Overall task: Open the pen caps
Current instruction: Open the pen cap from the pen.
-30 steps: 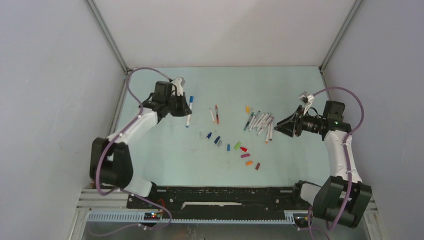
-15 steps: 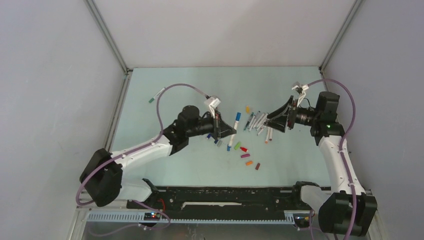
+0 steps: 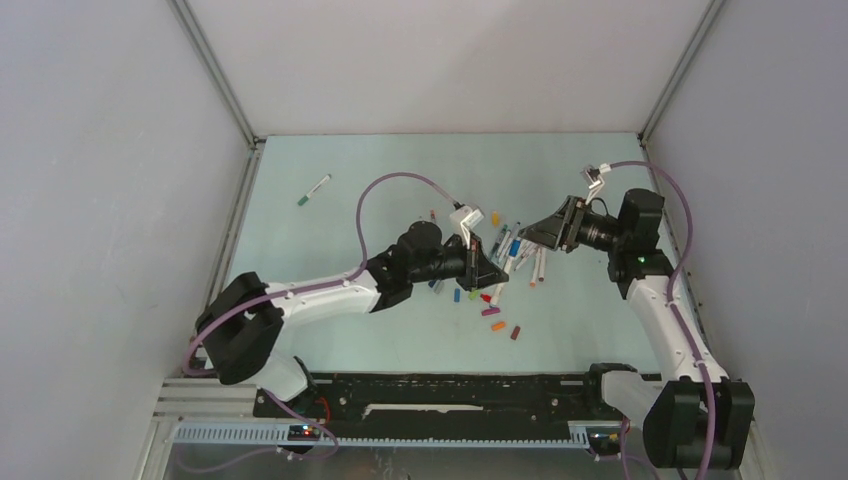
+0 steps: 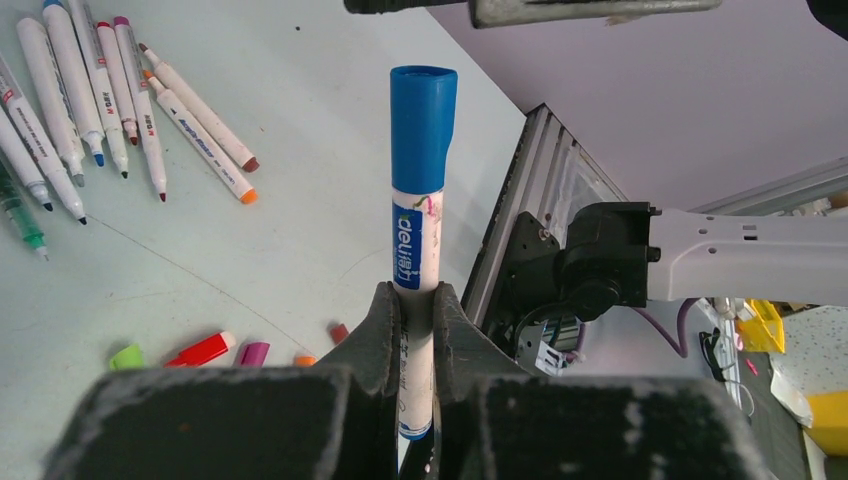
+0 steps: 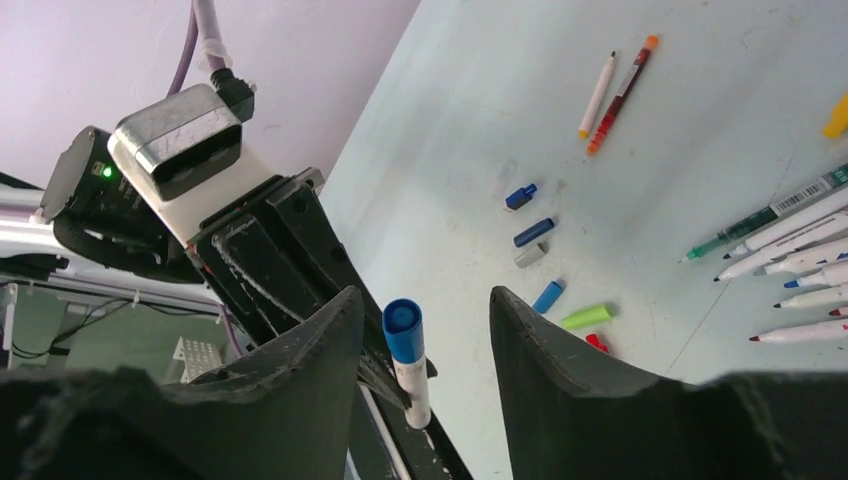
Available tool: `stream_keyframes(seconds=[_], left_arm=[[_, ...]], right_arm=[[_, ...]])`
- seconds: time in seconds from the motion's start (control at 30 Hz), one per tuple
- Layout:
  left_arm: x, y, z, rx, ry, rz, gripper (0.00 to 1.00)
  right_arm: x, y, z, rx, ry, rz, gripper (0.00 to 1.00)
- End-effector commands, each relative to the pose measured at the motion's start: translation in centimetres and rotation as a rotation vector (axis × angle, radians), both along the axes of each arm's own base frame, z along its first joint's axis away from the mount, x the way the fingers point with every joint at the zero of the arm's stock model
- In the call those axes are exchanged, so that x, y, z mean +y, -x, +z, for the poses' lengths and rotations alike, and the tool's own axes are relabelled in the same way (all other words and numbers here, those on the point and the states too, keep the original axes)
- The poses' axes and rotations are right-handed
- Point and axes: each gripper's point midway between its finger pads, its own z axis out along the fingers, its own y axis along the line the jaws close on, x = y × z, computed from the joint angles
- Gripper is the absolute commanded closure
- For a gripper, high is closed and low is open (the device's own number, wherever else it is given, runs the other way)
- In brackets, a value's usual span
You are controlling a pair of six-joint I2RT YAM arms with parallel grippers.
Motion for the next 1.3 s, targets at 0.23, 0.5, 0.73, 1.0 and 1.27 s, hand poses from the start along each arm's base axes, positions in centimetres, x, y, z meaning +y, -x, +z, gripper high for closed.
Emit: stream_keyframes(seconds=[0.23, 0.5, 0.73, 1.0, 1.27], left_arm=[[-1.8, -0.8, 4.4, -0.074, 0.094, 0.017, 1.00], [-1.7, -0.7, 4.4, -0.074, 0.094, 0.021, 1.00], [-1.5, -0.8, 4.0, -0.075, 0.083, 0.032, 1.00], [-1.3, -1.0, 4.1, -0.093, 0.074, 0.046, 1.00], [-1.4, -1.0, 4.4, -0.094, 0.081, 0.052, 0.99]], right_arm=[[2.3, 0.5, -0.1, 0.019, -0.017, 0.058, 0.58], [2.9, 0.9, 0.0, 0.023, -0.025, 0.089, 0.72], [3.1, 1.1, 0.4, 0.033, -0.045, 0.105, 0.73], [3.1, 1.0, -0.2, 0.055, -0.042, 0.105, 0.63], [3.5, 1.2, -0.1, 0.055, -0.045, 0.127, 0.79]])
